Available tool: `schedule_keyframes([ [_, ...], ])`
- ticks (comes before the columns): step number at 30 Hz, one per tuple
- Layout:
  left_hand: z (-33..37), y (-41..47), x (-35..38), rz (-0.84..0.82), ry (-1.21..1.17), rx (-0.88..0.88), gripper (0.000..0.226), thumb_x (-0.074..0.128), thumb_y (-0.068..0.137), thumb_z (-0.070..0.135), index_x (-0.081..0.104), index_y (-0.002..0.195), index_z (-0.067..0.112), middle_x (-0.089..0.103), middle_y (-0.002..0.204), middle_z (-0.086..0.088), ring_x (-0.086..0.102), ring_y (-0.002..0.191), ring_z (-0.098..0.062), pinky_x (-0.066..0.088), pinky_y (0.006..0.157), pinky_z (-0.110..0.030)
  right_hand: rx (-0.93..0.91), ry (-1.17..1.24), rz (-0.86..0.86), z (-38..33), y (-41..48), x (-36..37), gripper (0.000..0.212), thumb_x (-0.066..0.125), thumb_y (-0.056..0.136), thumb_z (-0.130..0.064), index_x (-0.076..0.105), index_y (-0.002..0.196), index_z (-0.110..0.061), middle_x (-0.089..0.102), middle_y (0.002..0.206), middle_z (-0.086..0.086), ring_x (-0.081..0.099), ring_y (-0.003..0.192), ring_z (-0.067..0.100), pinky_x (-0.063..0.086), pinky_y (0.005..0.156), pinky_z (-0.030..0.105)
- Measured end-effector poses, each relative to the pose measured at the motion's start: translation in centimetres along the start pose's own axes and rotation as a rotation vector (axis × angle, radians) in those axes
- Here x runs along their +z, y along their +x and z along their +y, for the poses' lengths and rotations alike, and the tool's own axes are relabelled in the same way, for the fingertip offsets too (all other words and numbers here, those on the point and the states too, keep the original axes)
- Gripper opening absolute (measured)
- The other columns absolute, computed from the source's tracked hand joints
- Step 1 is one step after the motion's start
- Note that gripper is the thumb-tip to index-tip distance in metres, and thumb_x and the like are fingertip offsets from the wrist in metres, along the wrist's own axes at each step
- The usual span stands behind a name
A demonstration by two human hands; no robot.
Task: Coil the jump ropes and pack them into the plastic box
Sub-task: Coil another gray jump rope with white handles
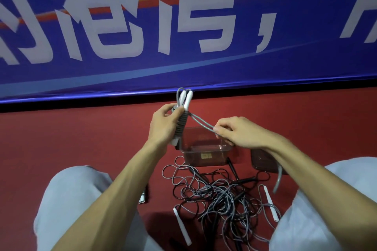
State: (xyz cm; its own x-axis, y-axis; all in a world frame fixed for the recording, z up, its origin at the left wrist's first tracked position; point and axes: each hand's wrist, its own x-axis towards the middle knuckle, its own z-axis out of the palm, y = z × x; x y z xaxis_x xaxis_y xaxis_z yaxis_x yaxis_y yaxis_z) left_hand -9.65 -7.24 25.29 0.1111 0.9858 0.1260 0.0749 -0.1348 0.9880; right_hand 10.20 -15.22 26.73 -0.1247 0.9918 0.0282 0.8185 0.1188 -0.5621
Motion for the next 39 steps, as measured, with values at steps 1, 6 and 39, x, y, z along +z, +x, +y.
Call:
schedule_keyframes([
  [1, -0.2, 0.0, -0.1, -0.011, 0.076, 0.033, 0.020, 0.067, 0.091, 0.031, 0.069, 0.108, 0.020, 0.069, 0.082, 0.000, 0.064, 0.068, -0.015, 0.055, 0.071, -0.039, -0.017, -0.039, 0.011, -0.1, -0.1, -0.2, 0.021, 0.054, 0.097, -0.038, 0.058, 0.078, -0.030, 0.057, 0.062, -0.008, 0.050, 0.056, 0.008, 0.042, 0.061, 0.028],
  [6, -0.6, 0.1, -0.2, -0.097, 0.539, 0.248, 0.036, 0.067, 0.089, 0.042, 0.065, 0.120, 0.024, 0.067, 0.094, 0.006, 0.065, 0.086, -0.016, 0.052, 0.075, -0.034, -0.164, -0.335, 0.076, -0.7, -1.3, -1.0, 0.007, 0.054, 0.096, -0.035, 0.059, 0.101, -0.031, 0.057, 0.082, -0.014, 0.056, 0.082, 0.008, 0.043, 0.072, 0.032],
  [39, 0.3, -2.0, 1.0, -0.504, 0.256, 0.135, 0.026, 0.077, 0.081, 0.019, 0.074, 0.106, 0.026, 0.074, 0.078, 0.011, 0.063, 0.063, -0.001, 0.048, 0.057, -0.019, 0.094, 0.136, 0.366, 1.4, 0.7, 0.5, 0.022, 0.056, 0.093, -0.015, 0.075, 0.084, -0.022, 0.068, 0.070, 0.009, 0.048, 0.063, 0.015, 0.033, 0.055, 0.029],
])
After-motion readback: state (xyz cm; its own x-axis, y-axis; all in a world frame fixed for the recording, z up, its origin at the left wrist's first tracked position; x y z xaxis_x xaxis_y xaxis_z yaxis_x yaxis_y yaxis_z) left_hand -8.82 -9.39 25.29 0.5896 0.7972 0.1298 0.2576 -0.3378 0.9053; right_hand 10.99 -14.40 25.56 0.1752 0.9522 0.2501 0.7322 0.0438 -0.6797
